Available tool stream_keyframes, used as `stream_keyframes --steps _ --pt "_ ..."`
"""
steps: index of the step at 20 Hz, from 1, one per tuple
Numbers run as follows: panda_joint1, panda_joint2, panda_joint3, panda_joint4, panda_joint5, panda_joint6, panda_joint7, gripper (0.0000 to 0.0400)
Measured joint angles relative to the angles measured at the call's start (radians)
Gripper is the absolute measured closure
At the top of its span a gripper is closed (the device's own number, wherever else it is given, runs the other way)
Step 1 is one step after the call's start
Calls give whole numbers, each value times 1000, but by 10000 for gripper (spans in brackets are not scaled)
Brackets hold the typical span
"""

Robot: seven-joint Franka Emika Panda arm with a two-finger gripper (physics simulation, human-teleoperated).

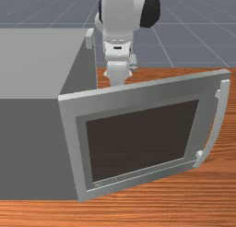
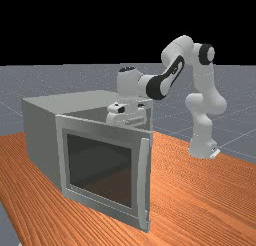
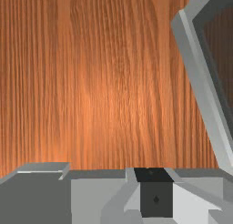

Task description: Close the microwave

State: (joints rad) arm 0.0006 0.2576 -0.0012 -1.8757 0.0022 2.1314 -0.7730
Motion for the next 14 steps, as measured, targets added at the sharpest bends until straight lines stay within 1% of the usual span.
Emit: stream_keyframes --steps 7,13,14 --pt "0 -40 0 51 -1 -83 -4 400" --pt "1 -62 -1 121 -1 -180 10 400" --pt "0 -73 0 120 -1 -177 0 400"
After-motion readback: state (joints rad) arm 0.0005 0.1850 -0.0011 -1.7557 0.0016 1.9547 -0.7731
